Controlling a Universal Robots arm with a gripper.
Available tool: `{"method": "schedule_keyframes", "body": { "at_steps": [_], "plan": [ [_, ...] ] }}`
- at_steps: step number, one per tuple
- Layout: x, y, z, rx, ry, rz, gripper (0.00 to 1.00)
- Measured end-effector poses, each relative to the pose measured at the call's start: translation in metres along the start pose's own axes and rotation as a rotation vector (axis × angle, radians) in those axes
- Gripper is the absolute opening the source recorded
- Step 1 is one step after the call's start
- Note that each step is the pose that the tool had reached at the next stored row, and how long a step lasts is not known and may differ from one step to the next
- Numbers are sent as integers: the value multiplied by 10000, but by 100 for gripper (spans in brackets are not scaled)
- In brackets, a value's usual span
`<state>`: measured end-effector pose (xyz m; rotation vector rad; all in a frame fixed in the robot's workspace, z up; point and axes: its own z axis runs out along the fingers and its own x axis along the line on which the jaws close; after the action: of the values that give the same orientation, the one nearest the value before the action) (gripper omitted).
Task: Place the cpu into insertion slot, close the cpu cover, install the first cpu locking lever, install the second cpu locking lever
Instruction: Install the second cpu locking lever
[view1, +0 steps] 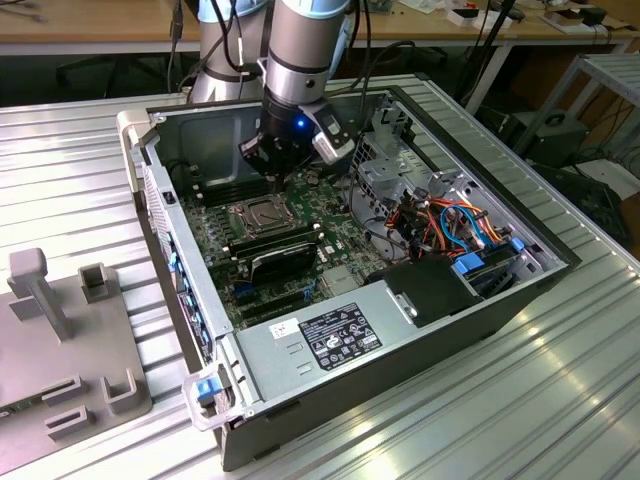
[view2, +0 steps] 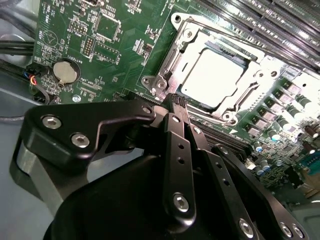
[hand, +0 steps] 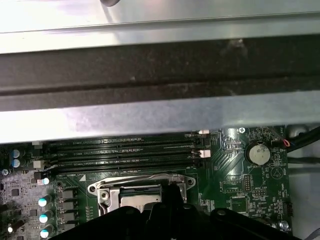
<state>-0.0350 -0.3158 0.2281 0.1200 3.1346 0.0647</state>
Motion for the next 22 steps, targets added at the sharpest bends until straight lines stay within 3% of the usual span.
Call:
{"method": "schedule_keyframes", "body": {
  "at_steps": [5,10,13,15,17,22],
  "plan": [
    [-5,-5,-4,45,-12,349,11],
    [-5,-5,-13,45,-16,381,11],
    [-5,-2,-89,116,-22,375,11],
    [-6,3,-213,203,-30,373,11],
    [-6,5,-244,223,-31,365,11],
    [-5,5,-245,227,-5,-544,11]
  ]
}}
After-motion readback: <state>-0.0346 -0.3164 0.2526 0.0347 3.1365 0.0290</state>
